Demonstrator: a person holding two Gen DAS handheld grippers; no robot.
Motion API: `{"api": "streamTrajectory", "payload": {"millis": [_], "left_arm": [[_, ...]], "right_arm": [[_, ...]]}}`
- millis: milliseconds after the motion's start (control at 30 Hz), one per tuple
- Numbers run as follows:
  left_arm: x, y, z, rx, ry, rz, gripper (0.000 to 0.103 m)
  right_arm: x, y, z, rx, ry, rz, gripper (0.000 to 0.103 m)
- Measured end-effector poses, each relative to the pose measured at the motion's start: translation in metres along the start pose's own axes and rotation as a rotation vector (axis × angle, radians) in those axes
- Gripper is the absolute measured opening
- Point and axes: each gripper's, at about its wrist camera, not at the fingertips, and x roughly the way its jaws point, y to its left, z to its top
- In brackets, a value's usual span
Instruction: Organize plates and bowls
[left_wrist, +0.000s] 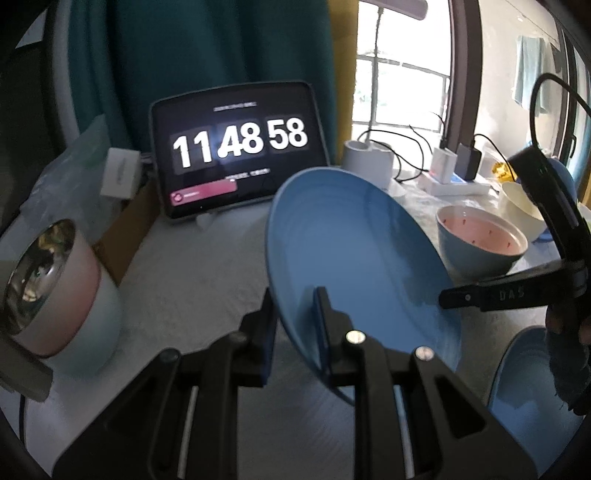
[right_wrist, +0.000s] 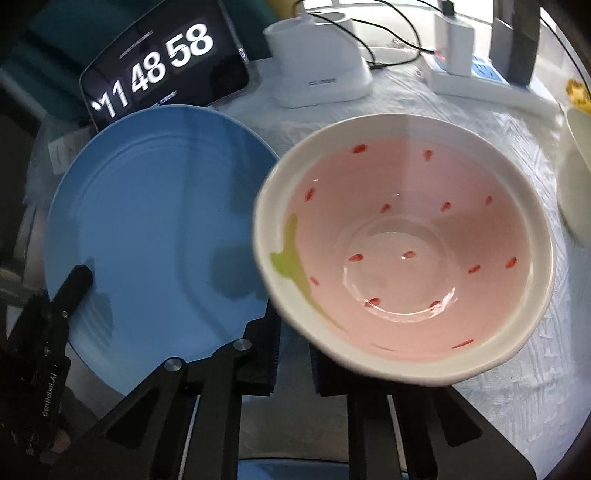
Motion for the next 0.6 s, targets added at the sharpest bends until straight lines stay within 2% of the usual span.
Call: {"api": "streamTrajectory", "payload": {"millis": [367,600], "left_arm": [[-0.040,0.030,-0.006,-0.057,-0.064,0.054,0.020],[-0.056,0.038,-0.009,-0.100,-0.073,0.037,0.020]], "right_arm": [[-0.004,0.040,0.004,-0.076,-0.034,0.057,0.013],[-0.026,0.056,0.001,-0.113,-0.083,0.071,0.013]]}}
